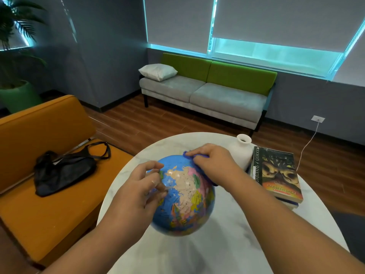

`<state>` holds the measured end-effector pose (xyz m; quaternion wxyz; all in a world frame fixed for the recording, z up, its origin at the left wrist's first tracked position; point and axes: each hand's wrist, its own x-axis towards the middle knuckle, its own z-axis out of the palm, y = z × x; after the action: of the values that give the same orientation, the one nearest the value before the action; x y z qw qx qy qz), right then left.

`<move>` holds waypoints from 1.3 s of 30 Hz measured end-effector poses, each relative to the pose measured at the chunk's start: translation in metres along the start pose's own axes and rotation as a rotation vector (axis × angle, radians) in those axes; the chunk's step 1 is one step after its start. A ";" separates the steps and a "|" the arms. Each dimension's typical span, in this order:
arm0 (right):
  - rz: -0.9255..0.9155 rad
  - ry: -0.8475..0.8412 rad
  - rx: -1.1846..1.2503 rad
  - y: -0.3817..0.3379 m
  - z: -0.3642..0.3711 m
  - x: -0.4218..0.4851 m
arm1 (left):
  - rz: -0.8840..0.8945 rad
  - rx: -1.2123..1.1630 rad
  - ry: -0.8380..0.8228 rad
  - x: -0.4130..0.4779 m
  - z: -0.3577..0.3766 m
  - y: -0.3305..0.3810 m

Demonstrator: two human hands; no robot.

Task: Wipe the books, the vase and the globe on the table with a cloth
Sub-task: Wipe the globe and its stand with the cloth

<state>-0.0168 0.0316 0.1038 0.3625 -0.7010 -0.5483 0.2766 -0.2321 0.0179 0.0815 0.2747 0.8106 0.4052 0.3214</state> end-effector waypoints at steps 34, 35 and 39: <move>-0.539 -0.187 -0.444 -0.035 0.012 -0.027 | -0.034 0.086 -0.009 0.004 -0.005 0.003; -0.530 -0.219 -0.486 -0.042 0.014 -0.023 | -0.033 0.100 -0.020 0.003 -0.005 0.004; -0.407 -0.290 -0.416 -0.058 0.020 0.001 | -0.040 0.094 -0.014 0.002 -0.006 0.002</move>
<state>-0.0650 0.0446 0.1394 0.1775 -0.5894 -0.7678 0.1777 -0.2347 0.0196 0.0873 0.2456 0.8165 0.4341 0.2909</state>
